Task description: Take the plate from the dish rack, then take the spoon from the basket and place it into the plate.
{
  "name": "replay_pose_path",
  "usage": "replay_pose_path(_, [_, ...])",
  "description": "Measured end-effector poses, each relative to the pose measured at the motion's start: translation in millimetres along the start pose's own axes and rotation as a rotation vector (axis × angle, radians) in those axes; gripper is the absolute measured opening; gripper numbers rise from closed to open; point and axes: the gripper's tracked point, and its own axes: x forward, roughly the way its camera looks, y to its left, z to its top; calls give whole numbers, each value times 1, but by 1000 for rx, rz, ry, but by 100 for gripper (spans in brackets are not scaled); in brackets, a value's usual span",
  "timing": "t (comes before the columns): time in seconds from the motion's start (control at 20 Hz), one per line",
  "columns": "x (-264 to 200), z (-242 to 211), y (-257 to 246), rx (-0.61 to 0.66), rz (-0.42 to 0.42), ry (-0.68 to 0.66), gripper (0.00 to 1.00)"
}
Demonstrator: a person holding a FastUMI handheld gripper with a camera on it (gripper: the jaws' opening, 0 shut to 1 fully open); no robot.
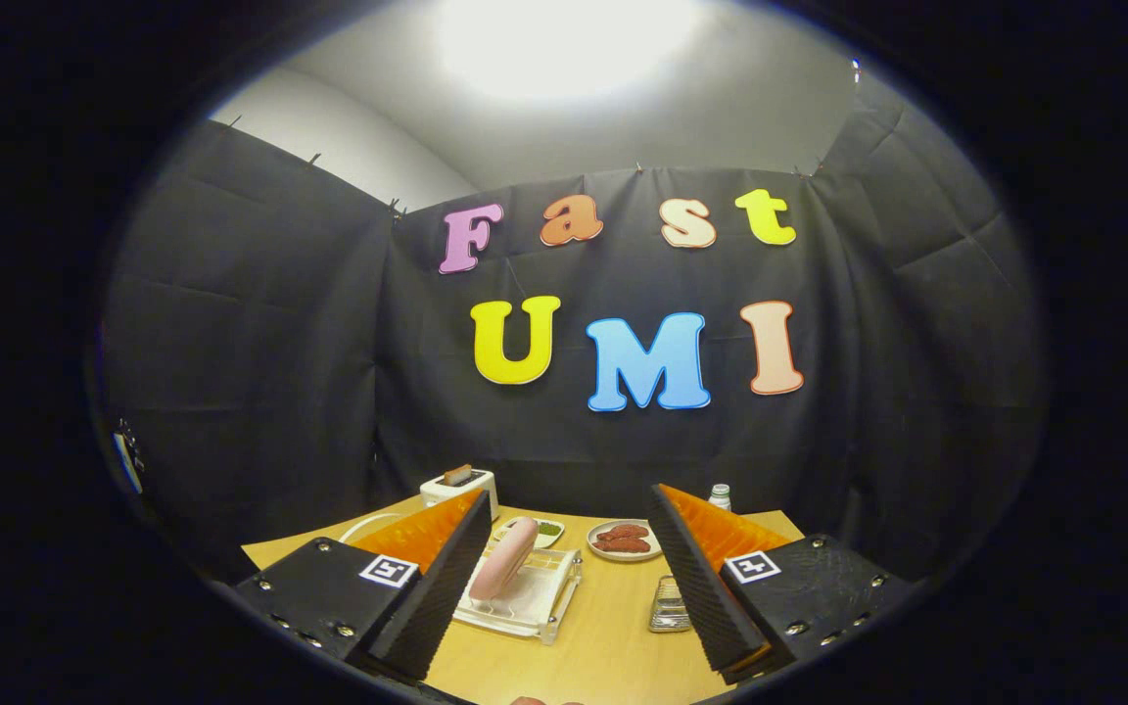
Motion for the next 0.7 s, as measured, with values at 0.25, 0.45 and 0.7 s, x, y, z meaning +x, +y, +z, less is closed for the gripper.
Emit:
replay_pose_path(0.25, [62,-8,40,23,-101,25,98])
replay_pose_path(0.45, [106,-41,49,26,-165,100,98])
replay_pose_path(0.7, [147,-84,52,-43,-151,198,98])
